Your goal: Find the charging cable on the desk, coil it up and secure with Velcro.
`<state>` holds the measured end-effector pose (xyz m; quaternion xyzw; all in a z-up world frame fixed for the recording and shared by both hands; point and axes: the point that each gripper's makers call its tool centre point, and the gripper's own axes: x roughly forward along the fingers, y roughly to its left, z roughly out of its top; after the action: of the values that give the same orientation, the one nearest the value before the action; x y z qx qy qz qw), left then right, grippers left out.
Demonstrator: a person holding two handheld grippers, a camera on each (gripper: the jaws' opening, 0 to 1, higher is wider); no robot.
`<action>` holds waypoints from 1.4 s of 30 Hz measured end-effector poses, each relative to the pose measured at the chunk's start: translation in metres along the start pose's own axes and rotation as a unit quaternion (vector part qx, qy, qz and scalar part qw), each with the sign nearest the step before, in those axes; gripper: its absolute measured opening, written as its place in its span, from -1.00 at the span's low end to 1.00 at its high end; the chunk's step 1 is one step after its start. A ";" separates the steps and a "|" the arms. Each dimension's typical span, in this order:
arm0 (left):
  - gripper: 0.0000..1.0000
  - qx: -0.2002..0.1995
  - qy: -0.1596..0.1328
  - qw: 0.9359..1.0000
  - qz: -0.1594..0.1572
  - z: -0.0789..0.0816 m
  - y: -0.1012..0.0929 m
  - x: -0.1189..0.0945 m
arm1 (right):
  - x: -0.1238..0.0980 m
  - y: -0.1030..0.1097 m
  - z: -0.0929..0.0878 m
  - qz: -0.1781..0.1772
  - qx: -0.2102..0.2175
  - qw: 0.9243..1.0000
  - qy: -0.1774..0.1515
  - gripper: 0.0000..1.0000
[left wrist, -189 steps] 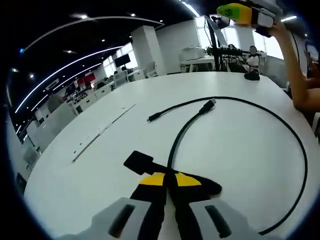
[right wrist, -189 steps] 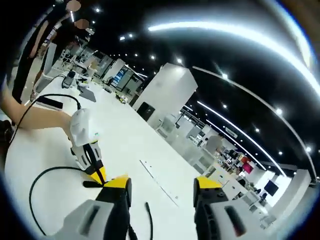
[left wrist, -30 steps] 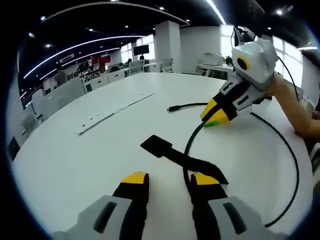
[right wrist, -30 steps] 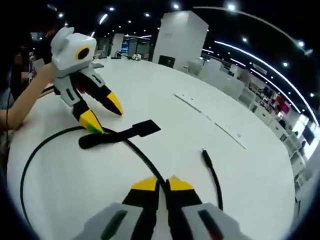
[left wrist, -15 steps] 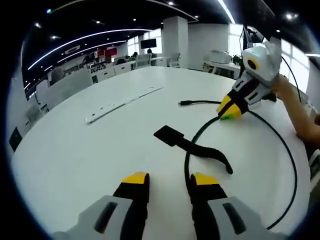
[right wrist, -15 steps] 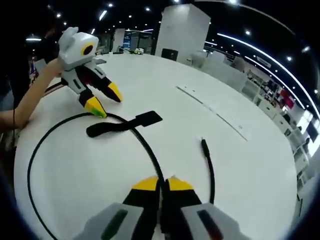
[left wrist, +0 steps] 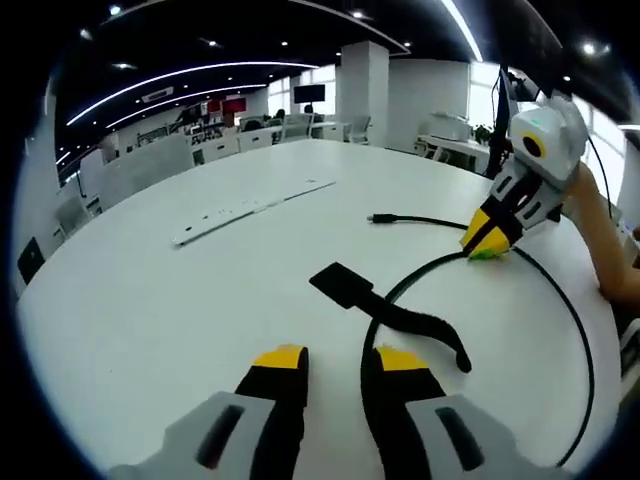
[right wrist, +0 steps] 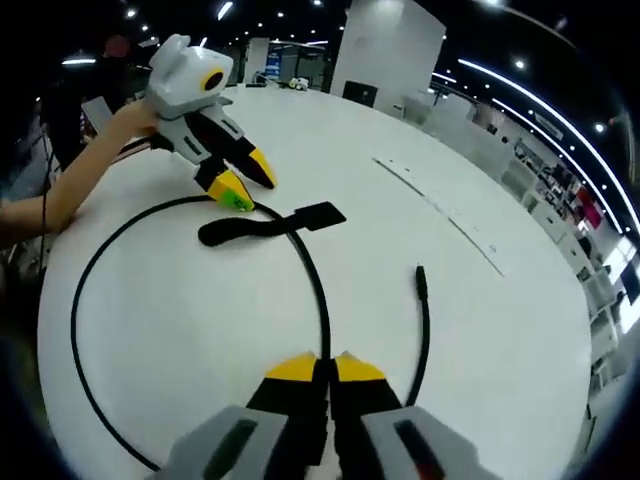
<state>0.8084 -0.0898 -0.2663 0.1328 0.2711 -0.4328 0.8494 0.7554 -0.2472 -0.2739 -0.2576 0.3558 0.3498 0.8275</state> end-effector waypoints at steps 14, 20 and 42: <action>-0.62 -0.005 -0.008 1.000 0.006 0.007 -0.002 0.007 | -0.010 0.026 -0.007 0.051 -0.033 0.998 0.021 -0.85; -0.69 -0.002 -0.012 1.000 0.003 0.010 -0.009 0.012 | -0.015 0.038 -0.010 0.068 -0.045 0.996 0.028 -0.85; -0.74 0.005 -0.020 1.000 -0.004 0.011 -0.024 0.017 | -0.020 0.054 -0.009 0.103 -0.076 0.991 0.031 -0.83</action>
<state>0.8011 -0.1204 -0.2672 0.1274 0.2528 -0.4397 0.8523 0.7007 -0.2272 -0.2733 -0.2920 0.3784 0.4513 0.7536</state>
